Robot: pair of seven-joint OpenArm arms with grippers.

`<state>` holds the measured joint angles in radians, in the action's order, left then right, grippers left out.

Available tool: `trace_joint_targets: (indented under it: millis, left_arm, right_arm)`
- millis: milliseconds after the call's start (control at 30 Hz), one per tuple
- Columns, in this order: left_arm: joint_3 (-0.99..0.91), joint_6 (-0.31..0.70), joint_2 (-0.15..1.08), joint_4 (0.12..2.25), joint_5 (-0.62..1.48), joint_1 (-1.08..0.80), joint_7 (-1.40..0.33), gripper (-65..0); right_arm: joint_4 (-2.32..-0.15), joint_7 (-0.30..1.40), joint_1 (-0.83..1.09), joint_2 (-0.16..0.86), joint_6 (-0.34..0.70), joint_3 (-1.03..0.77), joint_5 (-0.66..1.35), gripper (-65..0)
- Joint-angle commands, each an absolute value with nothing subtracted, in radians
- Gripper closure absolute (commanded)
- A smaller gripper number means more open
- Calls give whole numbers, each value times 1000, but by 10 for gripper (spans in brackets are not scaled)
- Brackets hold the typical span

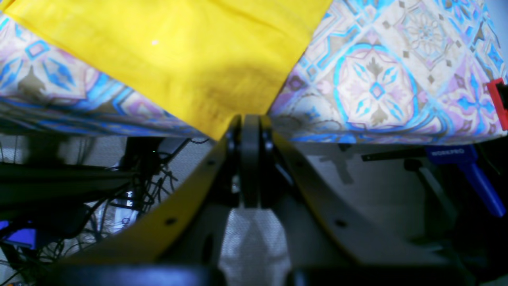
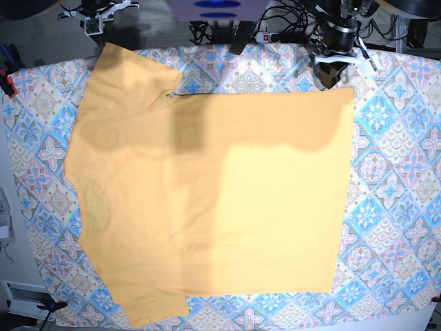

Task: Fold the T-shirt properly
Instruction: 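Lower both grippers onto the shirt's shoulder edge and pinch the fabric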

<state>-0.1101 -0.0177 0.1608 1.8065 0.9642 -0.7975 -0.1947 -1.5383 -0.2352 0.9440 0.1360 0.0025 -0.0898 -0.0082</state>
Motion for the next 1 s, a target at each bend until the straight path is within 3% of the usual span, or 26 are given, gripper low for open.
trace_joint_targets:
  millis: [0,333,600,967]
  left_arm:
    - [-133,-8,163,1814,992,-800,-197,-70]
    - [-196,-8,163,1810,1159,-773,-225,-238]
    - [-196,-8,170,1684,1362,-719,-226,-244]
    - [-194,-8,165,1623,1379,-688,-226,-242]
  right_arm:
    - [-1552,-260,958,142,-2,-96,-5,0]
    - [-1550,-260,957,142,-2,-96,-5,0]
    - [-1550,-260,957,142,-2,-96,-5,0]
    - [-1547,-260,957,142,-2,-96,-5,0]
